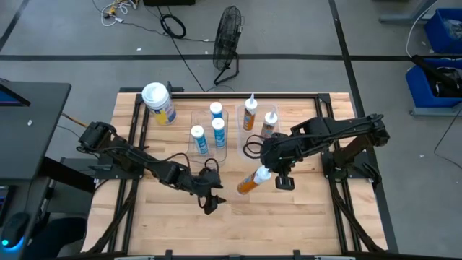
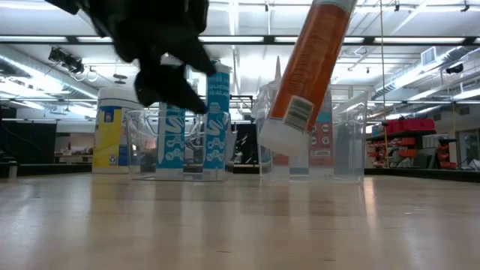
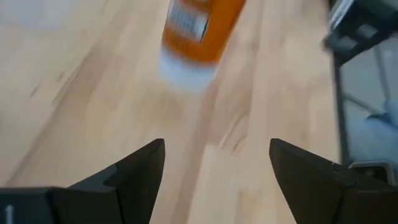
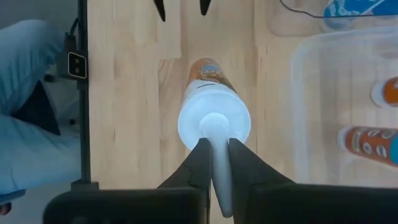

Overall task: Pick & place silicon tubes, Sealant and Lysol wipes
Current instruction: Put the orange sealant into the right transparent bin

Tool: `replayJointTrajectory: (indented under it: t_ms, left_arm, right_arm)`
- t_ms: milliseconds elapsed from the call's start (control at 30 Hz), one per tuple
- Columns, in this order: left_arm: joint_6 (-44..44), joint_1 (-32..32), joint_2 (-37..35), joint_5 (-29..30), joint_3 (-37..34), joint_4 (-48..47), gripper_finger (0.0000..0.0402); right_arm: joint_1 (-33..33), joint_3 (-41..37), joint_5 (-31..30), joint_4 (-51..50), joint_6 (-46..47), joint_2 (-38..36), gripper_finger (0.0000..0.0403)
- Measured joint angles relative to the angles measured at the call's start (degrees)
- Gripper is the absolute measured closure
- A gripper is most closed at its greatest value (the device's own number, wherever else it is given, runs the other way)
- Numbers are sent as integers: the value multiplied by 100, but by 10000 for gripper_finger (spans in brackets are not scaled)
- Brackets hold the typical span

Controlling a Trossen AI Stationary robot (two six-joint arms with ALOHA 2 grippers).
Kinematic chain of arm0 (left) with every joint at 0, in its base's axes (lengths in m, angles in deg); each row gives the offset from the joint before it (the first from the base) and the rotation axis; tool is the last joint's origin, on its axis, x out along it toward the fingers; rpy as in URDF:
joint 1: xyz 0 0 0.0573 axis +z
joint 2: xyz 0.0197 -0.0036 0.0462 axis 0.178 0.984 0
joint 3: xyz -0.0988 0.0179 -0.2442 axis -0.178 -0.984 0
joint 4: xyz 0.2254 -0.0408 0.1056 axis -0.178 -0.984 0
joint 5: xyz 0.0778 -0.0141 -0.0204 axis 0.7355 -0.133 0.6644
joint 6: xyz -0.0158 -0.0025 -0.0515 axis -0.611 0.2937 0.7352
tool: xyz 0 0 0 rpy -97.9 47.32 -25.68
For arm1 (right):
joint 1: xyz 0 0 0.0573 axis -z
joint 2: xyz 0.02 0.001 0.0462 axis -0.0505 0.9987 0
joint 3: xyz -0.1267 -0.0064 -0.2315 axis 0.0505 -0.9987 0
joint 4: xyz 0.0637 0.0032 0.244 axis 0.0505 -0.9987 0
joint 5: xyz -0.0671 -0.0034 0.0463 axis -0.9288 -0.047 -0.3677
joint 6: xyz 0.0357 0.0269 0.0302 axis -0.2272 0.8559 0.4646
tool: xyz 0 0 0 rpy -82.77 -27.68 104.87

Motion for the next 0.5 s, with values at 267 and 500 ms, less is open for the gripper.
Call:
replayJointTrajectory:
  t_ms: [267,500]
  left_arm:
    - [134,-137,0,77,0,-572,106]
    - [129,-131,7,326,0,-587,106]
  right_arm:
    - [88,968,-279,-781,261,-5,382]
    - [345,2126,-330,-829,315,-15,383]
